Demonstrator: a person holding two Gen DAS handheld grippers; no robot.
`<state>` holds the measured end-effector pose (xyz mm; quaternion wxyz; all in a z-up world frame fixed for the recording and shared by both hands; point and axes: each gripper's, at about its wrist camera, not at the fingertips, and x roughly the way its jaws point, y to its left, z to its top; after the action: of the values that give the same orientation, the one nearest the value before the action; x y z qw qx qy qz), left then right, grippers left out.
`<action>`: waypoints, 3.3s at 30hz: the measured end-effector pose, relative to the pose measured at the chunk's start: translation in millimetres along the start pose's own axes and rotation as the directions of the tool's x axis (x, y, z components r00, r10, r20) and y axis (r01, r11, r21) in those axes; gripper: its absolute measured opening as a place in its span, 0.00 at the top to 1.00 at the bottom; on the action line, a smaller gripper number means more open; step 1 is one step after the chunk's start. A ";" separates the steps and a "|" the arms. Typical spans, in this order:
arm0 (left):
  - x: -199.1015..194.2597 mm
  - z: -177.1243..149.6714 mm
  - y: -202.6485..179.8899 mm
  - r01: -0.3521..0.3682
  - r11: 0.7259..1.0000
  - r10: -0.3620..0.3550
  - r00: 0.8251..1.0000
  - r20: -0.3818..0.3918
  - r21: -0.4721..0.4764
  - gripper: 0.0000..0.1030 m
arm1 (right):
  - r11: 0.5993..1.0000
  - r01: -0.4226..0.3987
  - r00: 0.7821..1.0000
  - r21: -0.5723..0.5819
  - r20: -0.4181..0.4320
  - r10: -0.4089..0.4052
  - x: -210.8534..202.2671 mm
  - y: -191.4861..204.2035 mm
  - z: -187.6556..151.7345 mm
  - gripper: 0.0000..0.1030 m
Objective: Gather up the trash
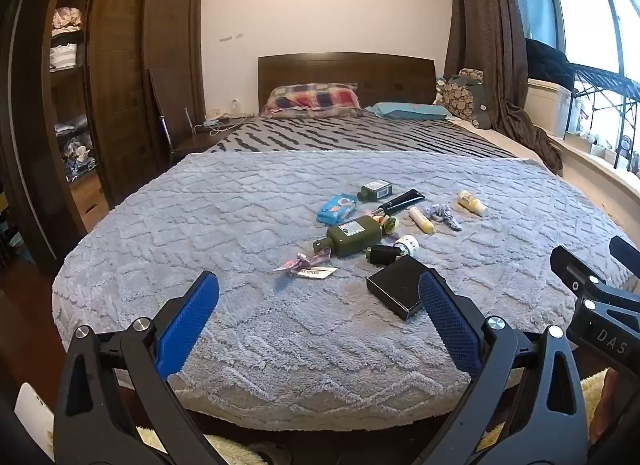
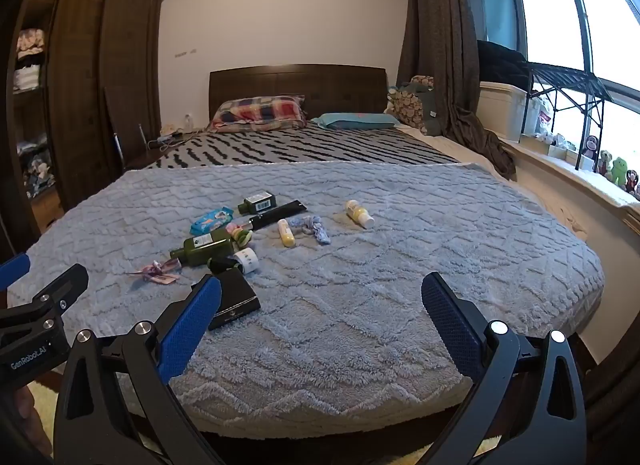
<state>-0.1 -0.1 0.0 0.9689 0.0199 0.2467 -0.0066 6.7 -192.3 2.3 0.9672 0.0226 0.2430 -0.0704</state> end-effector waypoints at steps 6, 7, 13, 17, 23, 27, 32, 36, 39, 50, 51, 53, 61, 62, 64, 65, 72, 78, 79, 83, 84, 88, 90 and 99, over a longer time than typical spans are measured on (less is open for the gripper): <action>0.4 0.1 -0.4 -0.003 1.000 0.003 1.000 -0.001 0.000 0.08 | 1.000 -0.001 1.000 0.001 0.000 0.001 -0.1 -0.6 0.2 0.03; 0.4 0.1 -0.4 -0.003 1.000 0.003 1.000 -0.001 0.001 0.08 | 1.000 -0.001 1.000 0.001 0.000 0.001 -0.2 -0.7 0.2 0.03; 0.3 0.1 -0.4 -0.002 1.000 0.002 1.000 -0.001 0.001 0.08 | 1.000 -0.001 1.000 0.001 0.001 0.001 -0.4 -1.3 0.4 0.03; 0.2 -1.3 2.0 -0.003 1.000 0.003 1.000 0.002 0.000 0.08 | 1.000 -0.001 1.000 0.002 0.001 0.001 -0.5 -1.8 0.1 0.03; 0.9 0.8 5.6 -0.006 1.000 0.006 1.000 0.002 -0.003 0.08 | 1.000 -0.001 1.000 0.002 0.002 0.001 -0.3 -2.3 -0.2 0.03; 0.5 0.7 5.3 -0.005 1.000 0.005 1.000 0.003 -0.002 0.08 | 1.000 -0.001 1.000 0.002 0.002 0.001 -0.5 -2.8 -0.2 0.03; 0.1 0.5 4.8 -0.007 1.000 0.007 1.000 0.004 -0.002 0.08 | 1.000 -0.001 1.000 0.002 0.003 0.001 -0.7 -3.3 -0.3 0.03; -3.4 2.3 3.5 -0.009 1.000 0.009 1.000 0.010 -0.007 0.08 | 1.000 -0.001 1.000 0.003 0.003 0.001 -0.6 -3.2 -0.5 0.03; -4.8 3.2 4.8 -0.011 1.000 0.011 1.000 0.013 -0.010 0.08 | 1.000 -0.001 1.000 0.004 0.005 0.001 0.1 -2.9 -0.3 0.03; -4.5 1.2 5.5 -0.010 1.000 0.010 1.000 0.010 -0.008 0.08 | 1.000 -0.001 1.000 0.004 0.006 0.001 0.9 -0.6 1.1 0.03; -4.4 1.3 5.5 -0.010 1.000 0.010 1.000 0.010 -0.008 0.08 | 1.000 0.000 1.000 0.004 0.005 0.000 0.9 -1.8 0.3 0.03; -4.5 1.3 5.4 -0.010 1.000 0.010 1.000 0.010 -0.007 0.08 | 1.000 0.001 1.000 0.006 0.006 -0.001 -0.7 -3.4 -0.8 0.03; -4.3 1.2 5.6 -0.009 1.000 0.009 1.000 0.010 -0.005 0.08 | 1.000 0.001 1.000 0.007 0.007 -0.001 -0.9 -3.9 -0.5 0.03; -4.2 1.3 5.5 -0.009 1.000 0.009 1.000 0.010 -0.005 0.08 | 1.000 0.000 1.000 0.007 0.007 0.000 -0.9 -4.1 -0.6 0.03; -3.8 1.2 5.9 -0.009 1.000 0.009 1.000 0.010 -0.006 0.08 | 1.000 0.000 1.000 0.007 0.007 0.000 -0.9 -4.3 -0.6 0.03; -4.1 1.3 5.3 -0.010 1.000 0.010 1.000 0.009 -0.006 0.08 | 1.000 0.000 1.000 0.007 0.007 0.000 -0.6 -4.0 -0.5 0.03; -3.2 0.5 4.8 -0.011 1.000 0.011 1.000 0.007 -0.006 0.08 | 1.000 0.000 1.000 0.008 0.006 0.000 -0.3 -5.7 -1.2 0.03; -1.2 0.1 4.6 -0.011 1.000 0.011 1.000 0.001 -0.007 0.08 | 1.000 -0.001 1.000 0.008 0.005 0.000 0.1 -5.1 -1.5 0.03; 0.3 -0.1 4.6 -0.011 1.000 0.011 1.000 -0.001 -0.006 0.08 | 1.000 -0.001 1.000 0.008 0.006 0.001 0.0 -5.1 -1.6 0.03; 7.4 -1.1 5.8 -0.003 1.000 0.002 1.000 -0.020 -0.005 0.08 | 1.000 0.001 1.000 0.013 0.000 -0.001 3.9 -10.1 -2.9 0.03; 11.5 -1.8 6.9 0.001 1.000 -0.001 0.999 -0.032 -0.005 0.08 | 1.000 0.003 1.000 0.011 -0.002 -0.003 6.5 -10.3 -3.3 0.03; 22.3 -3.8 11.2 -0.009 1.000 0.008 0.998 -0.054 -0.007 0.08 | 1.000 0.004 1.000 -0.013 0.009 -0.004 16.9 -6.5 -7.0 0.03; 28.5 -4.7 14.0 -0.022 1.000 0.021 0.998 -0.063 -0.008 0.08 | 0.999 -0.020 1.000 -0.035 0.016 0.021 23.8 -1.4 -8.6 0.03; 66.8 -12.1 25.3 -0.051 0.999 0.053 0.992 -0.114 0.014 0.08 | 0.993 -0.113 0.991 -0.046 -0.077 0.109 65.9 13.9 -19.6 0.03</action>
<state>53.3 25.4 -41.7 0.9528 0.0322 0.3013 0.0185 57.1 -185.3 -46.0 0.9602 0.0144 0.2789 -0.0097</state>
